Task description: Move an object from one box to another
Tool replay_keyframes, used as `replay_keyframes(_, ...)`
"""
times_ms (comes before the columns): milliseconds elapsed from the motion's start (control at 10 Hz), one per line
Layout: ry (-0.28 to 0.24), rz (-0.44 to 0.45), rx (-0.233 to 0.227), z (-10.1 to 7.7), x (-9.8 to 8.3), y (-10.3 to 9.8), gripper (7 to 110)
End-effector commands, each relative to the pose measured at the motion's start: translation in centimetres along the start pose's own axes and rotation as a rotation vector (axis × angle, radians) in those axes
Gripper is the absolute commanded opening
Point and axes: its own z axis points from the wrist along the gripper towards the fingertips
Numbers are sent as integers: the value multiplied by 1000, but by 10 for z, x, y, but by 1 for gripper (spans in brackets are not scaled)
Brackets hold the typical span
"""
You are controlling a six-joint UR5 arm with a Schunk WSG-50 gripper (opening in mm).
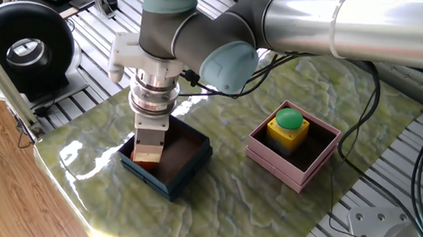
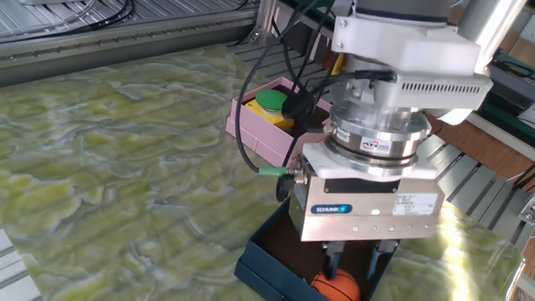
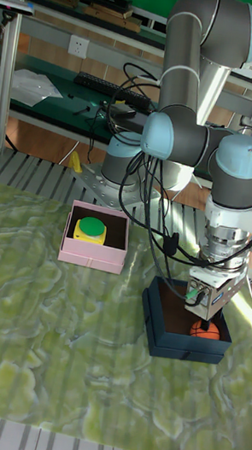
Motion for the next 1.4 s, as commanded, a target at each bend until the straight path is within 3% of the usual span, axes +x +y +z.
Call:
replay_keyframes(0,12,39,34,2,4,-9,44)
replay_keyframes(100,10,48,41,2,3,-11,66)
replay_keyframes(1300,-31,94,15,36,0,-5,66)
